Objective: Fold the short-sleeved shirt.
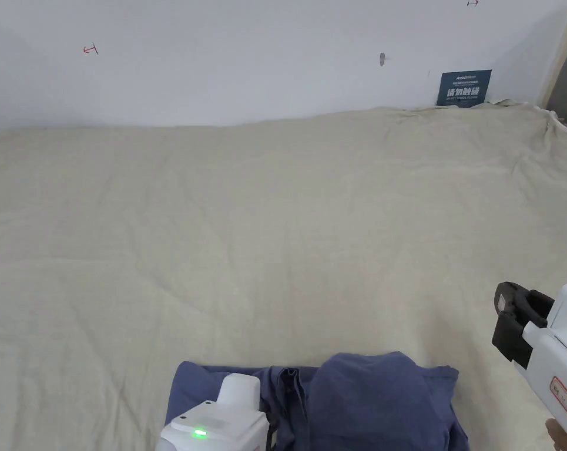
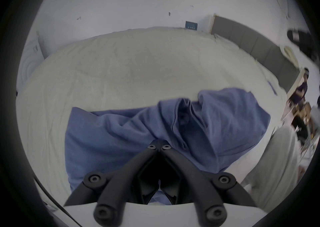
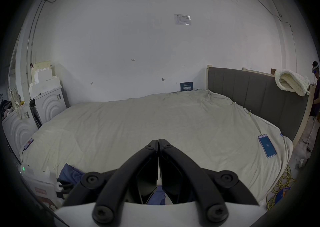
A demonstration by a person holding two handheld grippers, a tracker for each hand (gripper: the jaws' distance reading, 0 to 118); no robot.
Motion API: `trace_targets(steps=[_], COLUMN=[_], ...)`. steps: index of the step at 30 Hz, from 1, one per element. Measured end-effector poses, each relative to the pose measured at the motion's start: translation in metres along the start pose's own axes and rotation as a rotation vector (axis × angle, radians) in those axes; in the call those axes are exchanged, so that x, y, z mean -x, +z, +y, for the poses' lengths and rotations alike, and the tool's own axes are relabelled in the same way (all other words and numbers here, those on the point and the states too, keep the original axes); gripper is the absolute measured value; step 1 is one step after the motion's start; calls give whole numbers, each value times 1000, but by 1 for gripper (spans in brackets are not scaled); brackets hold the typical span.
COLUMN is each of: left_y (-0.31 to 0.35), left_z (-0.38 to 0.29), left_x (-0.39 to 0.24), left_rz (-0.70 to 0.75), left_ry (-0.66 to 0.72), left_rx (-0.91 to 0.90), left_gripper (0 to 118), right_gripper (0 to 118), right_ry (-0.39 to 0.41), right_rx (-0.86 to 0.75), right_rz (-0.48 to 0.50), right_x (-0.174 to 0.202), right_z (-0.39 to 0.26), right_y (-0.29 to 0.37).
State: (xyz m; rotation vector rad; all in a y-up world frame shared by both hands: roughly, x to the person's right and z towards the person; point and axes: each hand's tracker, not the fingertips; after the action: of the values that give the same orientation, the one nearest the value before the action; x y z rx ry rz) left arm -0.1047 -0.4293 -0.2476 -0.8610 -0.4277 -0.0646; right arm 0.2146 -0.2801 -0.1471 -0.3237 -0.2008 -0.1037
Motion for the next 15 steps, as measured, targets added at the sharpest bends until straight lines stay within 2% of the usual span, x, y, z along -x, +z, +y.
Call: trace_targets(steps=[3, 8, 13, 15], left_y=[21, 51, 64, 65], left_z=[17, 43, 55, 56], left_x=[14, 42, 93, 114], left_rz=[-50, -78, -220, -224], left_ry=[72, 75, 233, 280], left_rx=[-36, -67, -26, -5], left_gripper=[0, 0, 0, 0], right_gripper=[0, 0, 0, 0], right_ry=[3, 12, 8, 11], right_rx=[-8, -24, -30, -26], right_rz=[3, 5, 8, 8], right_x=[-2, 0, -1, -1], right_z=[2, 7, 9, 8], right_y=[0, 3, 3, 3])
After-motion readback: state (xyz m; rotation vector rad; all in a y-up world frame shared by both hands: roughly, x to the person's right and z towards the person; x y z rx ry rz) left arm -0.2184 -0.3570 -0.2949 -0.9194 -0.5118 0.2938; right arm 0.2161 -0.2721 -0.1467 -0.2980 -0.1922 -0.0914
